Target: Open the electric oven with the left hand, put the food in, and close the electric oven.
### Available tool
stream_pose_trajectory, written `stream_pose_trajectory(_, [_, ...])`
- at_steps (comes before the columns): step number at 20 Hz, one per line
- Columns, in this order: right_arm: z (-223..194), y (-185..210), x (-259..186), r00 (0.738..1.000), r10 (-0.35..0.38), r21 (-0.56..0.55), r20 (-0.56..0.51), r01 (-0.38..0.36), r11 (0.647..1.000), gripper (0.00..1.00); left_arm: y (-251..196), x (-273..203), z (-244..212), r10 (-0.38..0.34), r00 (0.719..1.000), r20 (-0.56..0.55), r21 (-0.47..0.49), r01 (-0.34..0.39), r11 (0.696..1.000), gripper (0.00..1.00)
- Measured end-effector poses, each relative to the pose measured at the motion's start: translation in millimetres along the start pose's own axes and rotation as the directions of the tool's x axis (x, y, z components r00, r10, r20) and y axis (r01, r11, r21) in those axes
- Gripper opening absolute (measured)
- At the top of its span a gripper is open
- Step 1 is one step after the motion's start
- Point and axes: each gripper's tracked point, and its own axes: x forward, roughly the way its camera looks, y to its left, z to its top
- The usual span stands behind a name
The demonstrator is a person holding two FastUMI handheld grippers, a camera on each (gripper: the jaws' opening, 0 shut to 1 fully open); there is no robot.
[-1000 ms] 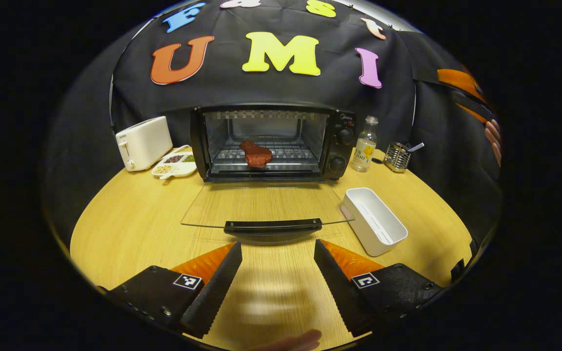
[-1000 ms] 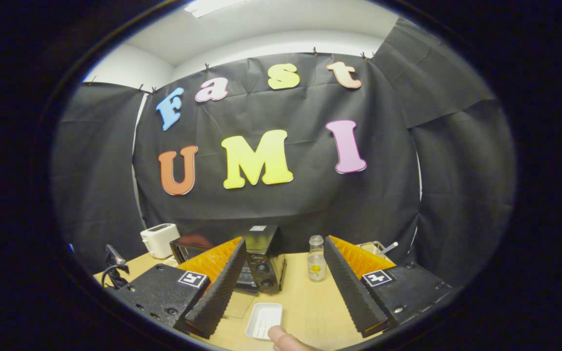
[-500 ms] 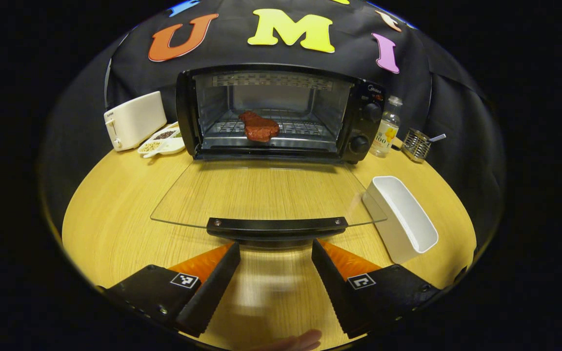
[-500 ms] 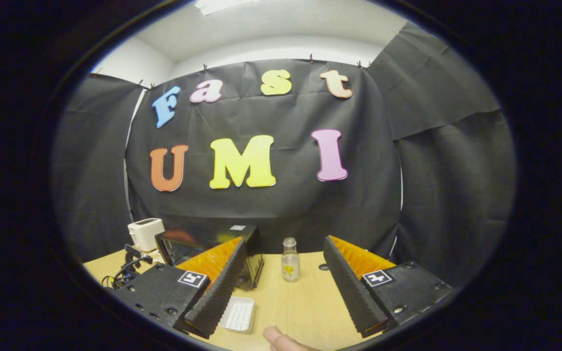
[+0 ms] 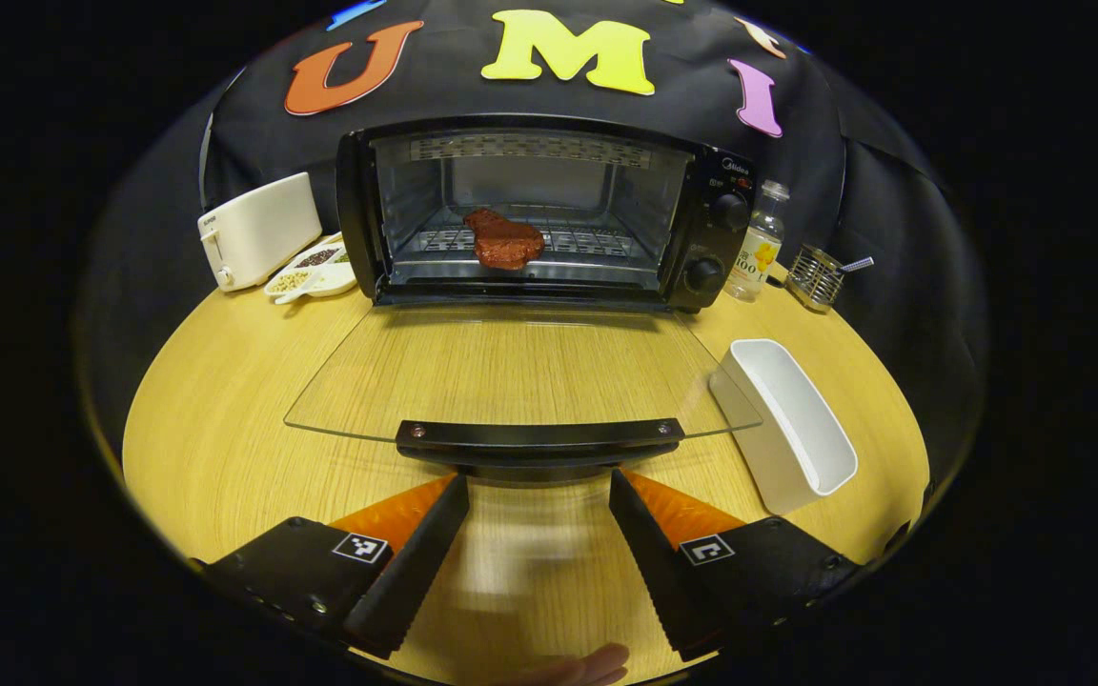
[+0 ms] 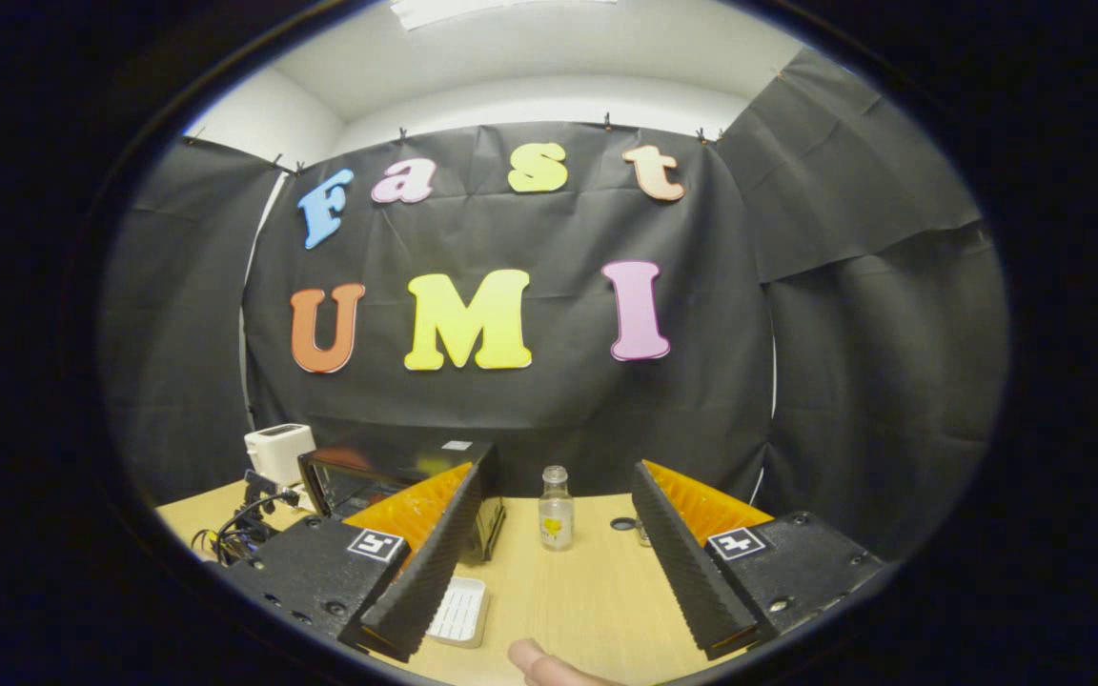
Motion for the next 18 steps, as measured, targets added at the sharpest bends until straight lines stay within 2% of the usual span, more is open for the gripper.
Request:
stream_pose_trajectory(9, [1.2,-3.3,-9.3,1.000,-0.018,-0.021,-0.004,0.018,1.000,1.00,-1.4,-21.7,43.2,-0.009,0.997,0.076,-0.018,0.010,1.000,0.95])
stream_pose_trajectory(13, [0.7,-7.8,-15.5,0.999,-0.034,-0.019,-0.006,0.034,0.999,1.00,-11.2,-24.2,71.9,-0.051,0.991,0.122,-0.035,0.056,0.998,0.95])
stream_pose_trajectory(14, [0.5,-8.2,-17.3,0.999,-0.036,-0.021,-0.008,0.036,0.999,1.00,-8.4,-21.8,77.0,-0.039,0.992,0.117,-0.029,0.043,0.999,0.95])
stream_pose_trajectory(15, [1.1,-9.6,-20.1,0.999,-0.041,-0.024,-0.008,0.041,0.999,0.96,-3.7,-19.6,83.0,-0.017,0.992,0.121,-0.016,0.019,1.000,0.95])
stream_pose_trajectory(16, [2.9,-10.2,-23.5,0.999,-0.045,-0.025,-0.004,0.045,0.999,1.00,-1.5,-13.8,90.6,-0.008,0.992,0.128,-0.002,0.008,1.000,0.95])
stream_pose_trajectory(18, [7.9,-10.4,-31.0,0.999,-0.049,-0.034,0.009,0.049,0.998,0.96,-0.4,-6.5,102.6,-0.006,0.991,0.131,0.001,0.006,1.000,0.94])
